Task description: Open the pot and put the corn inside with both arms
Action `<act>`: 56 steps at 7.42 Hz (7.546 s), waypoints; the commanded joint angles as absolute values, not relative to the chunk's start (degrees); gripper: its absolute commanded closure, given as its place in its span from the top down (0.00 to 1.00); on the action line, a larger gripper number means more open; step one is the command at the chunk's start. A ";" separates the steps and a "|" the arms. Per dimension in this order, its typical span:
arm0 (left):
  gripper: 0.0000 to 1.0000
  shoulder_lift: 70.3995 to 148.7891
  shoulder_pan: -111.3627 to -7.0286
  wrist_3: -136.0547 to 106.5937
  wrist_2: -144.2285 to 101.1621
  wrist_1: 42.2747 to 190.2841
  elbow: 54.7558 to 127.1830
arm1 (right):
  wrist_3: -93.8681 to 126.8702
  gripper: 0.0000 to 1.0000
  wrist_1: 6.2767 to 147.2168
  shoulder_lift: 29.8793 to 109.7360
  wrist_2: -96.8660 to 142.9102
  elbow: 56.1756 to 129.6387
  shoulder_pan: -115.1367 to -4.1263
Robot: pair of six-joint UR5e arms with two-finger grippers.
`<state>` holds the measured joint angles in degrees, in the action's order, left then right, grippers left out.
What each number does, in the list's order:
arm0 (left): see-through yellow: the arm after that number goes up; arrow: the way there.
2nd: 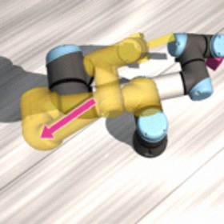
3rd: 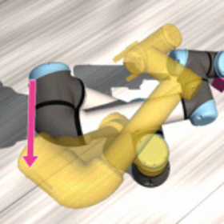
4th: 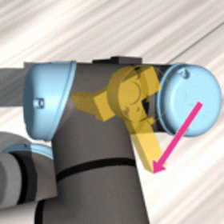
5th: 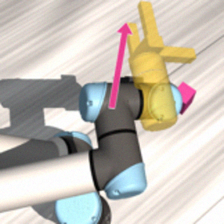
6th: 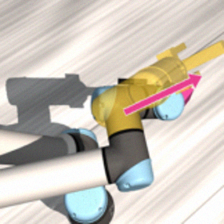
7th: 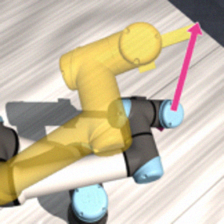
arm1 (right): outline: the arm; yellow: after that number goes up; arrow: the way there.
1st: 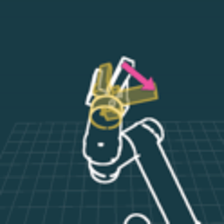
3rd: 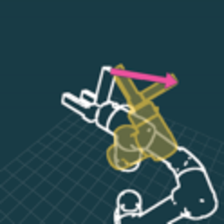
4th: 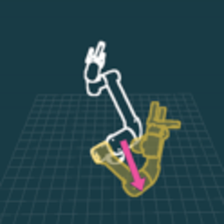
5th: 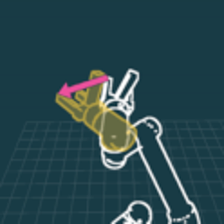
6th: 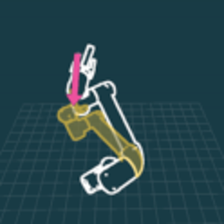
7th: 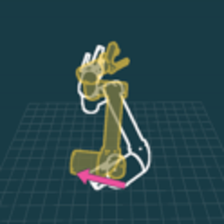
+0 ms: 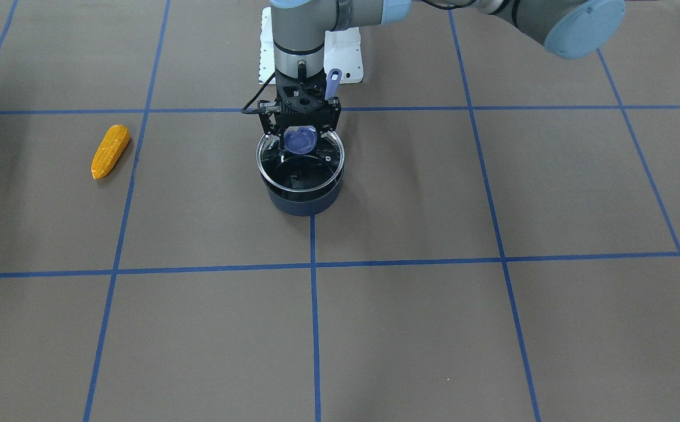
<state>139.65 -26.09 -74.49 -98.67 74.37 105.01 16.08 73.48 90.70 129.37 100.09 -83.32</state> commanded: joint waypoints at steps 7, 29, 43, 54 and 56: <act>0.41 107.53 -54.56 -28.00 -117.49 83.48 115.66 | 16.17 1.00 73.48 90.70 129.64 100.02 -82.44; 0.99 88.14 -74.66 -7.09 -128.23 111.34 98.25 | 34.67 1.00 65.94 94.29 131.75 104.58 -74.73; 0.99 90.09 -89.74 12.48 -129.80 87.10 99.23 | 79.98 0.33 63.90 103.62 84.02 114.79 -20.39; 0.99 87.71 -89.65 6.86 -133.77 87.36 100.11 | 84.63 0.00 93.16 53.04 89.47 105.96 -26.54; 0.99 87.71 -89.65 6.86 -133.77 87.36 100.02 | 84.64 0.10 92.90 48.10 89.21 100.40 -26.02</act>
<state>87.73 -89.65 6.88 -133.74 87.36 100.06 84.43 92.80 51.88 89.34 104.21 -26.39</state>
